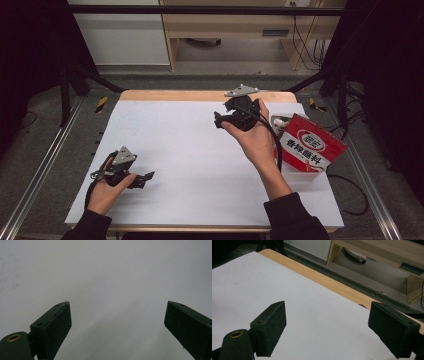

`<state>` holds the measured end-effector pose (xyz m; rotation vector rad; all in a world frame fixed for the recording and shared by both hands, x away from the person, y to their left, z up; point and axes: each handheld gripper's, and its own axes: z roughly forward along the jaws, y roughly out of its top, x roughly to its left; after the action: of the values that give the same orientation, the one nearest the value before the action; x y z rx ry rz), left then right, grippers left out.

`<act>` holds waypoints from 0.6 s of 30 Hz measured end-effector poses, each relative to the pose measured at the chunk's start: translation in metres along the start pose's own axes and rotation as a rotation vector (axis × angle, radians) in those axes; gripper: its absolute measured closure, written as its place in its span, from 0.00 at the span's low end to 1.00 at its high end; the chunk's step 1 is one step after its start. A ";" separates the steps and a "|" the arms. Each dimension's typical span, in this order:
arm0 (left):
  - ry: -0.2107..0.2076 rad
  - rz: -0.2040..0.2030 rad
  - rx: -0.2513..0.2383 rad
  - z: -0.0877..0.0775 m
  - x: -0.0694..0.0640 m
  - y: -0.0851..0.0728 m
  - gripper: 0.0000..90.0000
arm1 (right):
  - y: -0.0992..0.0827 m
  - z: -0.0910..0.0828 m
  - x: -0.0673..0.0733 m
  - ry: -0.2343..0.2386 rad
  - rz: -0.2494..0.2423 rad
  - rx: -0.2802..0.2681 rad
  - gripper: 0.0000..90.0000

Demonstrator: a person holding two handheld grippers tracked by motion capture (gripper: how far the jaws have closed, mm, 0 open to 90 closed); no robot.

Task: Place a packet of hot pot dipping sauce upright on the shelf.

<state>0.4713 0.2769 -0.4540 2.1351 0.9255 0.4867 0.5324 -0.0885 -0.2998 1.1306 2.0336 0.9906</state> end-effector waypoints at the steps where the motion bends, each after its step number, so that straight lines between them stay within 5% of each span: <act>1: 0.000 0.000 0.000 0.000 0.000 0.000 0.08 | -0.003 0.001 0.001 0.002 0.005 -0.005 0.17; 18: 0.004 -0.002 0.000 0.001 0.001 0.000 0.07 | -0.064 0.022 0.014 0.016 0.053 0.033 0.13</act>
<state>0.4722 0.2776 -0.4545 2.1339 0.9299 0.4894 0.5155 -0.0918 -0.3668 1.2035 2.0486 0.9987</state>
